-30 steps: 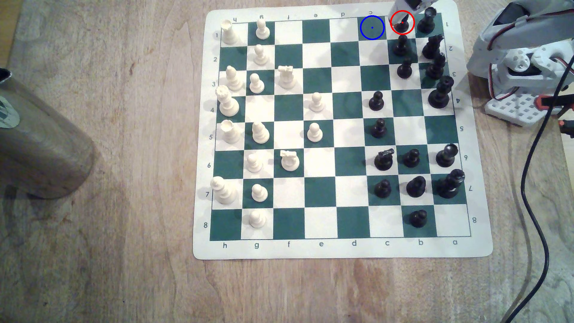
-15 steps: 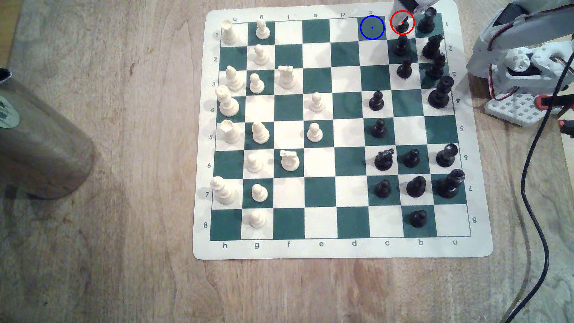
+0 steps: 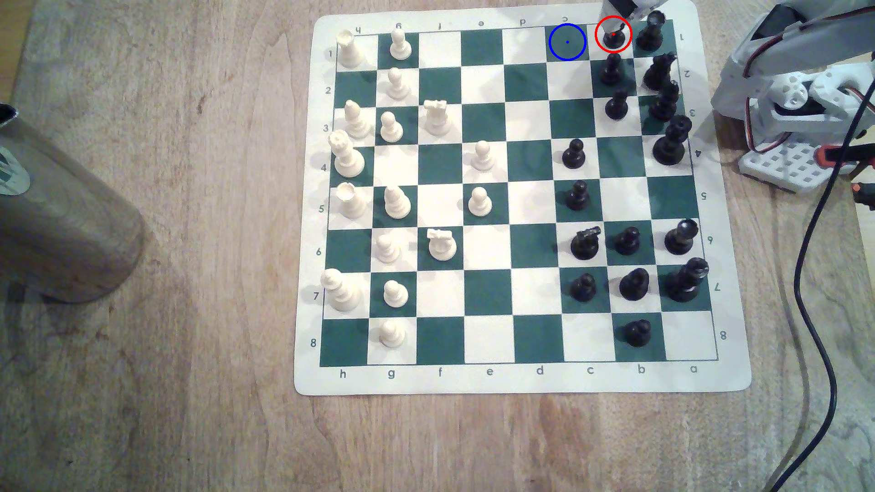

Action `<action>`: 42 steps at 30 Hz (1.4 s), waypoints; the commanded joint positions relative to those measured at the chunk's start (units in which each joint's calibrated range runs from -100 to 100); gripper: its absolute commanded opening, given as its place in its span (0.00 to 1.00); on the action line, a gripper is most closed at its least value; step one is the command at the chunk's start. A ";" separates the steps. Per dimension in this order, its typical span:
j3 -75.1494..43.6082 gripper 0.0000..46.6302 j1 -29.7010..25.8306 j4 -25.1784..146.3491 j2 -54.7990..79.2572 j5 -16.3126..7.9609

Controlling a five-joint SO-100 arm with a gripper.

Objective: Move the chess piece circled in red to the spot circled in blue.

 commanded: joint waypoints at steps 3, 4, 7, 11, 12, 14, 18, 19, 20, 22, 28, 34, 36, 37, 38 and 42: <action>-3.56 0.01 -0.21 1.16 -4.77 -0.15; -4.10 0.01 -0.29 1.65 -5.45 -0.05; -7.73 0.01 -1.31 5.26 -8.08 -0.29; -11.36 0.01 -2.95 8.04 -9.27 0.05; -12.08 0.01 -3.34 8.53 -9.27 0.05; -13.71 0.01 -4.36 9.27 -9.10 0.05; -14.71 0.01 -7.72 7.30 -7.23 0.05; -14.80 0.01 -8.11 6.73 -6.72 0.05; -15.07 0.01 -8.50 5.34 -5.28 0.10; -15.25 0.01 -8.58 3.54 -3.41 0.10; -15.25 0.01 -7.88 -2.44 3.30 0.29; -15.71 0.01 -8.03 -4.90 7.97 0.39; -15.80 0.01 -7.80 -5.15 9.07 0.63; -15.80 0.01 -7.49 -5.31 9.83 0.83; -15.80 0.01 -7.33 -5.31 10.17 0.88; -15.80 0.01 -6.86 -5.39 11.02 1.17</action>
